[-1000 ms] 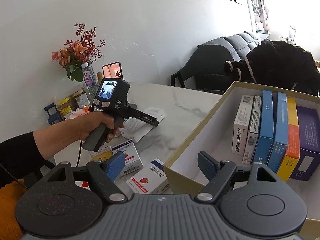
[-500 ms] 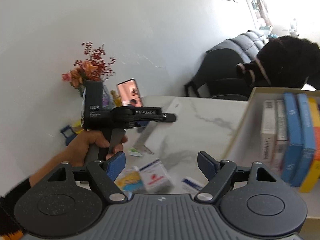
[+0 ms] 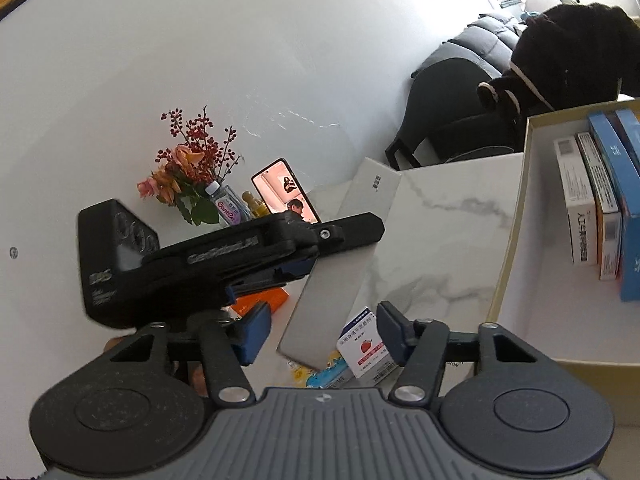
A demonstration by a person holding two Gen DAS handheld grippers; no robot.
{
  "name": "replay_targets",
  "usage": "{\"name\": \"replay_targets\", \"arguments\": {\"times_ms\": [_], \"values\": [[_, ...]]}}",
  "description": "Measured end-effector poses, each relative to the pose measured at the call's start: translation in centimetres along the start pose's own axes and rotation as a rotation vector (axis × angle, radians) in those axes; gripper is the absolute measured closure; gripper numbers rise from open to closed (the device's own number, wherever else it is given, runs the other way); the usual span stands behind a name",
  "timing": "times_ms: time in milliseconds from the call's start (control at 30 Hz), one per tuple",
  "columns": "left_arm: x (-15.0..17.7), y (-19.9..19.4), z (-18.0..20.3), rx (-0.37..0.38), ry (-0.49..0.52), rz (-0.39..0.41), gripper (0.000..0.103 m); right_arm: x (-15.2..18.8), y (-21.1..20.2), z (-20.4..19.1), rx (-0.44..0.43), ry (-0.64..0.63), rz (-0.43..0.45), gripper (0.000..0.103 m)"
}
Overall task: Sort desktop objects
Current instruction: 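Lift the long white box with the left tool toward the right tool, then grasp the long white box with the right tool while the left tool releases it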
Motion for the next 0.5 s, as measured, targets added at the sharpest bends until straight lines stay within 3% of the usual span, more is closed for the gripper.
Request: {"name": "replay_targets", "arguments": {"times_ms": [167,333,500], "values": [[0.1,0.8,0.9,0.013,0.035,-0.005,0.043,0.1,-0.2,0.5,-0.005,0.03,-0.008,0.061],[-0.3,1.2,1.6,0.034,0.062,-0.005,0.042,0.1,-0.7,1.5,0.021,0.058,0.002,0.069],[-0.6,0.7,2.5,0.058,0.096,0.022,0.033,-0.3,-1.4,2.6,0.051,0.072,0.013,0.071]]}}
Point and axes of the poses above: each gripper's, at about its wrist camera, not at the fingertips, and y roughly the way its jaws point, z to its right, x to its underside, the point moved 2 cm from there along y, roughly the way its jaws point, and after that the axes turned 4 degrees about -x, right-handed, at the moved point
